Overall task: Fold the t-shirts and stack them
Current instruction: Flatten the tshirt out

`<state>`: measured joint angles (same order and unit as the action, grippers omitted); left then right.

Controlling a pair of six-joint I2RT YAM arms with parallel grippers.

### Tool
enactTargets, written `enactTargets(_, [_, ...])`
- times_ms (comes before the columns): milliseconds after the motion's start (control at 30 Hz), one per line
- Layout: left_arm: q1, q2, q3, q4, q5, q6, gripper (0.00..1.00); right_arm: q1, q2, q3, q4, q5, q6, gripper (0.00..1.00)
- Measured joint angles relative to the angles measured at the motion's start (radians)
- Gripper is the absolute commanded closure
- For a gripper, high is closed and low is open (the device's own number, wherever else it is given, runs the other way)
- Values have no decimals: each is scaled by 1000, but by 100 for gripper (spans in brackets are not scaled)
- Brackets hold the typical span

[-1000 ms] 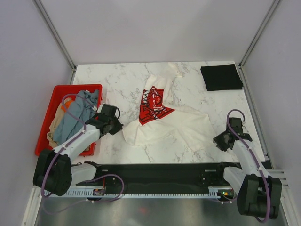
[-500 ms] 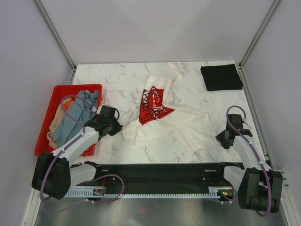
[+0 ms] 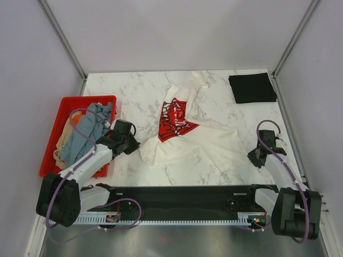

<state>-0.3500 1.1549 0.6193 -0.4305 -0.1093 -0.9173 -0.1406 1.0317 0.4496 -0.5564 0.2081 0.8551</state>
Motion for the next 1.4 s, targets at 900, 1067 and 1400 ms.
enactTargets(900, [-1,-122,866,-96,35,143,98,1,-148,1148,-188,113,-67,100])
enactTargets(1067, [-1,-235,1003,-117,110,117,98,1,-202,1404,-282,122,-93,100])
enactTargets(1400, [-1,-328,1125,-200,254,80,98,1,-274,1651,-393,68,-86,100])
